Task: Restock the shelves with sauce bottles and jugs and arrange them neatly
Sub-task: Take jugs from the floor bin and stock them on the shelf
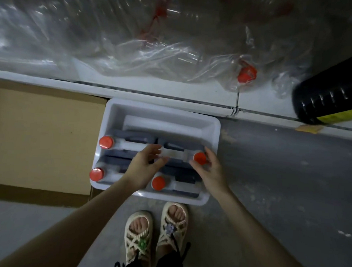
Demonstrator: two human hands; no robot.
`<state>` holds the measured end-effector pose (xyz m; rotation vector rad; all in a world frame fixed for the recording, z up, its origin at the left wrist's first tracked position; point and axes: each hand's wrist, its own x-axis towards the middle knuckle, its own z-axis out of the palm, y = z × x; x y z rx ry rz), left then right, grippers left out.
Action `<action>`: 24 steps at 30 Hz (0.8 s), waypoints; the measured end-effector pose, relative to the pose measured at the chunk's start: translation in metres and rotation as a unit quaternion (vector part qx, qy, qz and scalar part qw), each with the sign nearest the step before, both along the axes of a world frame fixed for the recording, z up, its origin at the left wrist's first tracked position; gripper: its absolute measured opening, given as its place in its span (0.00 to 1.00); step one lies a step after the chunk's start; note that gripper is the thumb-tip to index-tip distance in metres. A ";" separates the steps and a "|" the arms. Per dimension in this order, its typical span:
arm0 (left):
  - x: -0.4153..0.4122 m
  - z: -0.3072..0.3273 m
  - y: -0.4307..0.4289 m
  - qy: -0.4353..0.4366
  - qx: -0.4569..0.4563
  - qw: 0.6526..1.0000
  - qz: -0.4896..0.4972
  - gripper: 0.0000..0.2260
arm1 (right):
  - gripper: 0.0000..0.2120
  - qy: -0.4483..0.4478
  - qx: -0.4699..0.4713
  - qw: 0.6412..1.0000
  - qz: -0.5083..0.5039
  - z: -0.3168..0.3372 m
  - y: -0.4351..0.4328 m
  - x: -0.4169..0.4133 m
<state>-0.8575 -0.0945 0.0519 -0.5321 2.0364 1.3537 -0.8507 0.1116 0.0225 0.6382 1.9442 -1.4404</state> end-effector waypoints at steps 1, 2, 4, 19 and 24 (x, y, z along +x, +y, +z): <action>-0.001 -0.006 0.002 0.010 -0.005 1.000 -0.006 0.19 | 0.33 0.002 0.001 1.000 0.001 -0.006 0.000 0.001; -0.002 -0.012 0.003 0.024 -0.012 1.000 -0.014 0.19 | 0.32 0.009 0.003 1.000 -0.004 -0.013 0.000 0.002; -0.006 -0.019 0.004 0.057 -0.025 0.997 -0.037 0.18 | 0.30 0.023 0.002 0.999 -0.022 -0.024 0.001 0.003; -0.062 -0.062 0.004 0.178 -0.095 0.972 -0.121 0.22 | 0.05 0.142 0.004 0.989 -0.053 -0.064 -0.003 -0.045; -0.078 -0.084 0.008 0.166 -0.083 0.965 -0.187 0.21 | 0.09 0.160 0.006 0.986 -0.055 -0.088 -0.004 -0.051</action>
